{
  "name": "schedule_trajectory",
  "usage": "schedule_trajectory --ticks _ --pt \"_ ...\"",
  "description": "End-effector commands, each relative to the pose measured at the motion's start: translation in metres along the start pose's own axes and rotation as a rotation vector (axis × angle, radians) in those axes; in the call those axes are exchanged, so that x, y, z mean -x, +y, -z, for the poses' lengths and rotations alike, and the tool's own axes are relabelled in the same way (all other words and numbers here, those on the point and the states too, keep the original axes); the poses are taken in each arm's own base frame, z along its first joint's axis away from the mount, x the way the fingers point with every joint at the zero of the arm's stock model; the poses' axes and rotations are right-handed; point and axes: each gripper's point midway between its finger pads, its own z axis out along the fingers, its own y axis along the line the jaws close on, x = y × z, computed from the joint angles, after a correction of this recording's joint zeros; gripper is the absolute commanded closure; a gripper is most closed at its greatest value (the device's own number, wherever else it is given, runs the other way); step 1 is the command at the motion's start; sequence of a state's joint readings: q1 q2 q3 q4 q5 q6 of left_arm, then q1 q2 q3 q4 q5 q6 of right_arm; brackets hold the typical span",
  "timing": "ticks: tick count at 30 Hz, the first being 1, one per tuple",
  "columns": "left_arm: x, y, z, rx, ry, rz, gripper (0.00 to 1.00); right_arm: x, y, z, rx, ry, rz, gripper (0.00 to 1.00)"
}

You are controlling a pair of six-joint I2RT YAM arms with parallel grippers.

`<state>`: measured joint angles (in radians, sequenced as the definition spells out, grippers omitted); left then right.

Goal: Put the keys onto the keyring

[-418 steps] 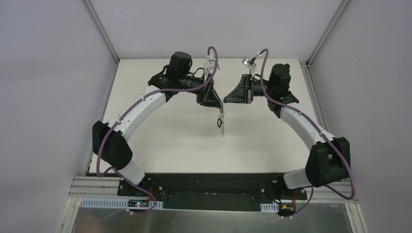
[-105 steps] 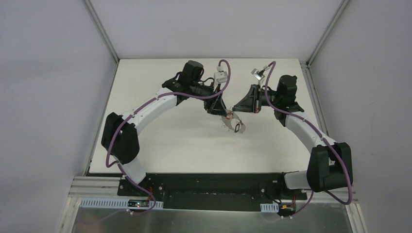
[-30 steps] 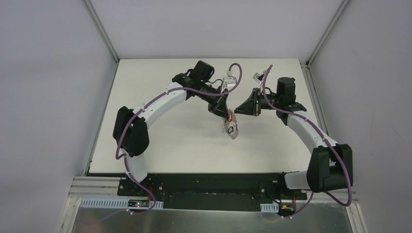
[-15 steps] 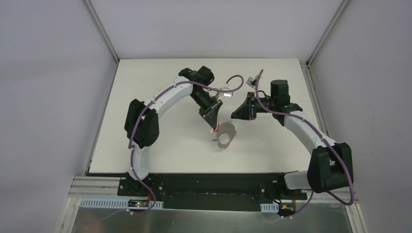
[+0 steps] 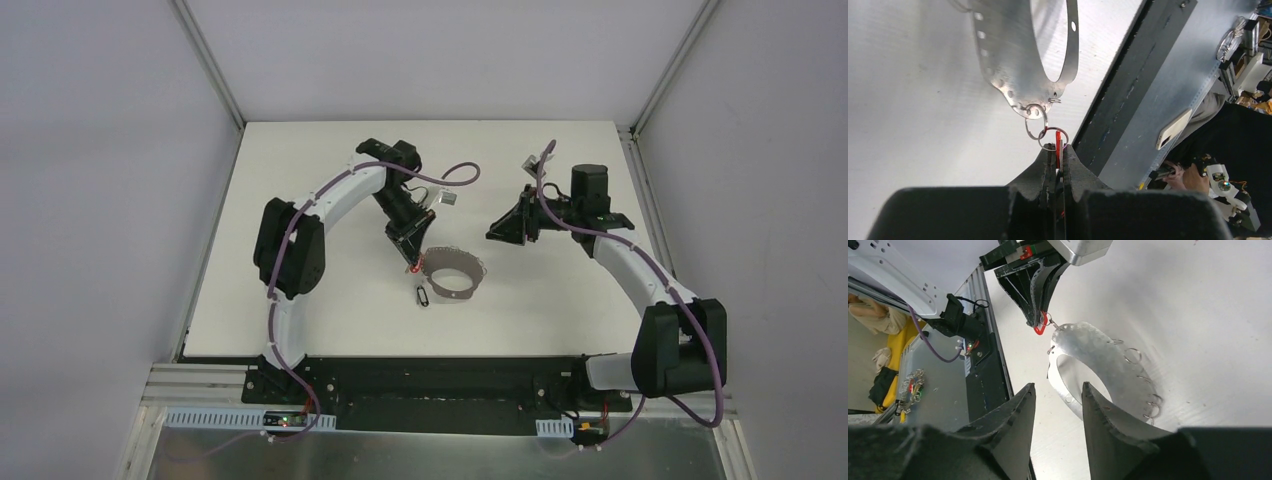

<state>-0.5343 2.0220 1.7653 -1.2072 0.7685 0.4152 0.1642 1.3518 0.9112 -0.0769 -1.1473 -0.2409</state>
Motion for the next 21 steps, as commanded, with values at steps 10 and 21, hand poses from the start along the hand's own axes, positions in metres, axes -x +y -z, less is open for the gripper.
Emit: schedule_trajectory --ticks 10,21 --pt "-0.018 0.070 -0.004 0.166 0.168 0.183 1.00 0.002 -0.016 0.028 -0.128 -0.026 0.080 0.40" --pt "-0.038 0.092 -0.012 0.214 0.274 0.253 0.91 0.000 -0.024 0.039 -0.177 -0.042 0.087 0.20"
